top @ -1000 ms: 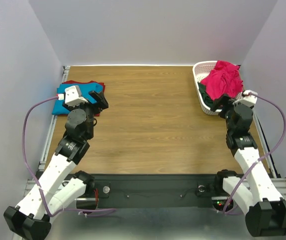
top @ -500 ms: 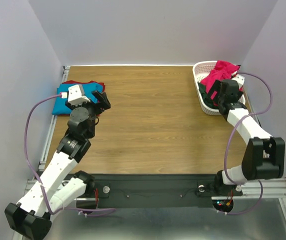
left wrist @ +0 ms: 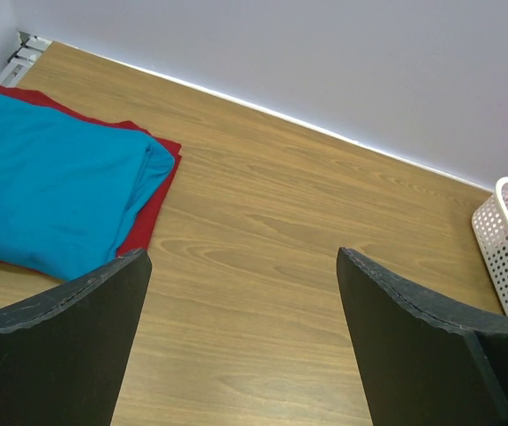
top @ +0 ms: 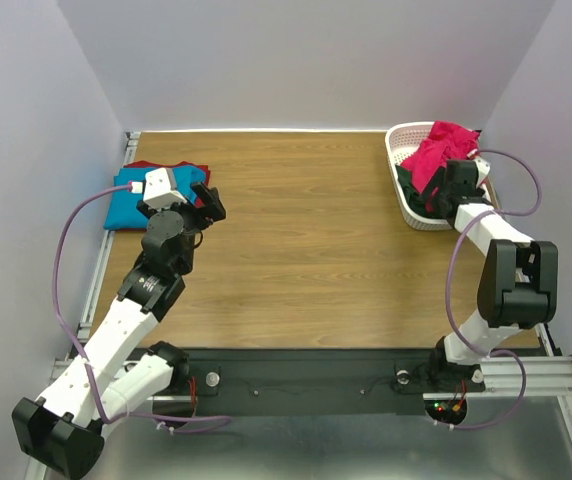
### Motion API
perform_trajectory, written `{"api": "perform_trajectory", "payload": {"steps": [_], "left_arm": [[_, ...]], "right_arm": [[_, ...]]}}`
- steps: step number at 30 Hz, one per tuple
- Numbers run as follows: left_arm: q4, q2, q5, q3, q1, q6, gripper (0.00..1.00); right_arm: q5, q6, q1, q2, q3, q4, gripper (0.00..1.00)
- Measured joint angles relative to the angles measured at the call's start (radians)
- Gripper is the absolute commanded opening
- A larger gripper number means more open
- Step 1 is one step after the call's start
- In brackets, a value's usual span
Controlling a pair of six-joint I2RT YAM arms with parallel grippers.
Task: Fold and stack the t-shirts
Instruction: Grab the tshirt from the pile
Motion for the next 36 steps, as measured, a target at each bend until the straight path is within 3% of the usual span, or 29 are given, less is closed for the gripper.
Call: {"api": "perform_trajectory", "payload": {"steps": [11,14,19,24,25,26,29,36], "left_arm": [[0.000,-0.003,-0.001,0.000,0.000,-0.003,0.98],[0.000,-0.003,-0.001,0.000,0.000,-0.005,0.98],[0.000,-0.010,-0.001,0.000,0.000,-0.008,0.98],[0.001,-0.024,-0.002,0.000,0.000,-0.010,0.98],[0.001,-0.025,-0.002,0.000,0.000,-0.011,0.98],[0.001,-0.025,-0.002,0.000,0.000,-0.012,0.98],[0.001,-0.026,-0.002,0.000,0.000,-0.013,0.98],[0.000,-0.029,-0.002,0.000,0.000,-0.013,0.98]], "right_arm": [[-0.050,0.004,-0.005,0.018,0.019,-0.006,0.68],[-0.060,0.002,-0.006,0.018,0.031,-0.010,0.61],[-0.081,0.000,-0.005,0.018,0.041,-0.009,0.40],[-0.095,-0.002,-0.005,0.019,0.044,-0.008,0.37],[-0.096,-0.004,-0.005,0.020,0.046,-0.008,0.34],[-0.097,-0.004,-0.005,0.022,0.047,-0.008,0.21],[-0.106,-0.006,-0.005,0.031,0.047,-0.007,0.00],[-0.134,-0.008,-0.005,0.006,0.096,-0.037,0.00]]}}
